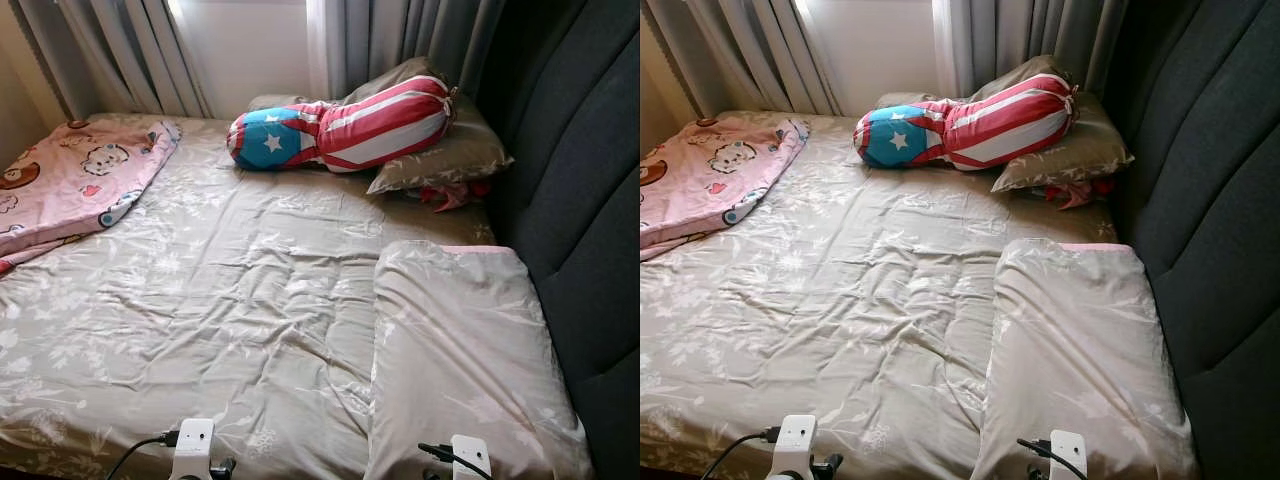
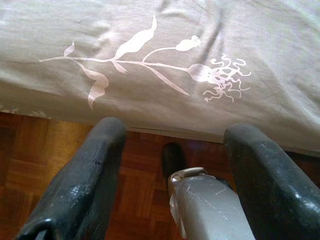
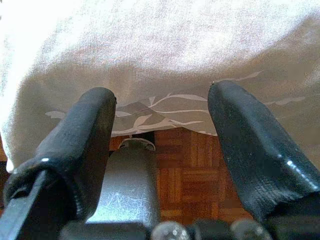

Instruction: Clean up the room

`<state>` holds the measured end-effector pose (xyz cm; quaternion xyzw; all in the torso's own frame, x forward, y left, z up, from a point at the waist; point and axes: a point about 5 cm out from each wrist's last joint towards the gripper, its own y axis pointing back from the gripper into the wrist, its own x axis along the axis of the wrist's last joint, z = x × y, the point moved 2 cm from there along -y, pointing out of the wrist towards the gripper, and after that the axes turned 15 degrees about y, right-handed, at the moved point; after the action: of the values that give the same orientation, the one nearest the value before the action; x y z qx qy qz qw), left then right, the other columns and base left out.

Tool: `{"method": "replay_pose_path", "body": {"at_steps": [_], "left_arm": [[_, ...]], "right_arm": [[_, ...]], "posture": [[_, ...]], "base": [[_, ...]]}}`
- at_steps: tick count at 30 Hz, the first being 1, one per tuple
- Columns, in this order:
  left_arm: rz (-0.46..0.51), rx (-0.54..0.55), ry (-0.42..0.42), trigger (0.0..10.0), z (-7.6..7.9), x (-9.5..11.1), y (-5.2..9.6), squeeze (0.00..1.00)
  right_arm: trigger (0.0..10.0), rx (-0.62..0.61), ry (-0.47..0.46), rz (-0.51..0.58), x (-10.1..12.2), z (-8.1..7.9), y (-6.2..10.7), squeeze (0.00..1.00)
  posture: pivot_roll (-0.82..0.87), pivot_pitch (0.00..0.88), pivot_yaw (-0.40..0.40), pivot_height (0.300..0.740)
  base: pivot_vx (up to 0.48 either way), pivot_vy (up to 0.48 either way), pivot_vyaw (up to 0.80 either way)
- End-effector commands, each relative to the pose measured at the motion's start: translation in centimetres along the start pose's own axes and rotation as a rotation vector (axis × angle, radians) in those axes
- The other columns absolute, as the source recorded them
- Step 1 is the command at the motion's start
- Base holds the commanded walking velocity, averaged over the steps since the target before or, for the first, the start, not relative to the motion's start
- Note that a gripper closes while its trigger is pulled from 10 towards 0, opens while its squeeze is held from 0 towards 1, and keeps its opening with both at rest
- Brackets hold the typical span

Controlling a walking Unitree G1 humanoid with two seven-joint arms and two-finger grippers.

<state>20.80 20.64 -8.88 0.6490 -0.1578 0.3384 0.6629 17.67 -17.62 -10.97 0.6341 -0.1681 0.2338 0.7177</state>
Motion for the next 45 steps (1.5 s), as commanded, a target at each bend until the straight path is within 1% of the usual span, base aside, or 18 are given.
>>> {"method": "replay_pose_path", "body": {"at_steps": [1,3,7,9,11,21,36,45], "left_arm": [[-0.009,0.016,0.004,10.0,-0.5,-0.2,0.1,0.0],[-0.013,0.018,0.0,10.0,-0.5,-0.2,0.1,0.0],[-0.017,0.018,-0.006,10.0,-0.5,-0.2,0.1,0.0],[-0.016,0.018,-0.007,10.0,-0.5,-0.2,0.1,0.0],[-0.016,0.018,-0.007,10.0,-0.6,-0.2,0.1,0.0],[-0.018,0.016,-0.013,10.0,-0.6,-0.2,0.1,0.0],[-0.02,0.015,-0.028,10.0,-0.9,-0.2,0.1,0.0],[-0.022,0.015,-0.035,10.0,-1.0,-0.2,0.1,0.0]], "right_arm": [[10.0,0.005,0.004,-0.005,-0.1,-0.1,0.0,0.0],[10.0,0.017,0.037,0.005,0.1,-0.1,0.0,0.0],[10.0,0.011,0.062,0.014,0.2,0.5,0.0,0.0],[10.0,-0.003,0.032,0.01,0.1,0.9,0.0,0.0],[10.0,-0.009,0.021,0.008,0.0,1.1,0.0,0.0],[10.0,-0.008,0.021,-0.008,-0.3,1.1,0.0,0.0],[10.0,0.006,0.01,-0.014,-0.3,0.6,0.0,0.0],[10.0,-0.004,0.006,-0.028,-0.8,0.9,0.1,0.0]], "posture": [[0.0,0.0,-0.002,0.74],[0.0,0.0,-0.002,0.74],[-0.01,0.0,-0.002,0.74],[-0.01,0.0,-0.001,0.74],[-0.01,0.0,-0.002,0.74],[-0.01,0.0,0.002,0.74],[-0.02,0.0,0.014,0.74],[-0.02,0.0,0.019,0.74]], "base": [[0.0,0.0,0.0],[0.0,0.163,0.0],[0.0,0.333,0.71],[0.0,0.336,0.4],[0.0,0.334,0.0],[0.0,0.334,0.0],[0.0,0.389,0.0],[0.0,0.394,0.0]]}}
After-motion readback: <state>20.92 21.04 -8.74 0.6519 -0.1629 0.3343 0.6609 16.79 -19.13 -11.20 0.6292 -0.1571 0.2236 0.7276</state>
